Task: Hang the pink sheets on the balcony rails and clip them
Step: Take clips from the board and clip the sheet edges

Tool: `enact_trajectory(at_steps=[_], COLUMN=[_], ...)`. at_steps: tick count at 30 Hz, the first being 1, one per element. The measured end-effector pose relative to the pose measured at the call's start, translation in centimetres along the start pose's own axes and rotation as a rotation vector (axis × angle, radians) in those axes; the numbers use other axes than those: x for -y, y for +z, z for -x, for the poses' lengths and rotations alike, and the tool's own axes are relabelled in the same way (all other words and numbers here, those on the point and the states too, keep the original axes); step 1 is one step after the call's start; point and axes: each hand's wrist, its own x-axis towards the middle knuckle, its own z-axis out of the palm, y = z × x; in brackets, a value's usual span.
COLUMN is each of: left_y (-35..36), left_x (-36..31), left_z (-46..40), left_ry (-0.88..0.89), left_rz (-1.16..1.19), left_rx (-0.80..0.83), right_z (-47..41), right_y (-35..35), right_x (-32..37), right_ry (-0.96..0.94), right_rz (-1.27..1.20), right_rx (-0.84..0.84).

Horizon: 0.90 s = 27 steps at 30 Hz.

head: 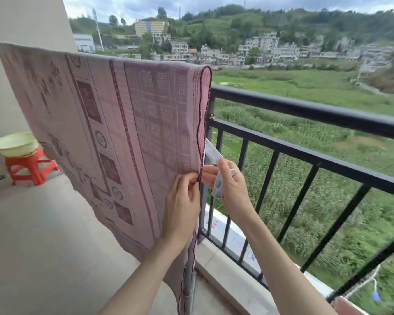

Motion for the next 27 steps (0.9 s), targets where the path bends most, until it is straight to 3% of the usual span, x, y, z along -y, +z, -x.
enact_trajectory(at_steps=[9,18,27], left_y=[1.1,1.7,2.2], left_x=[-1.0,-0.5,0.1], left_z=[-0.3,0.2,0.3], left_ry=[-0.064,0.127,0.168], left_rz=[0.045,-0.061,-0.057], left_rx=[-0.088,-0.144,-0.165], right_z=[0.1,3.4,4.2], right_y=[-0.7,-4.0,-3.3], right_x=[0.6,0.3,1.4], right_ry=[-0.022,-0.265,-0.372], right_rz=[0.071,0.557,0.718], right_rx=[0.062,-0.144,-0.206])
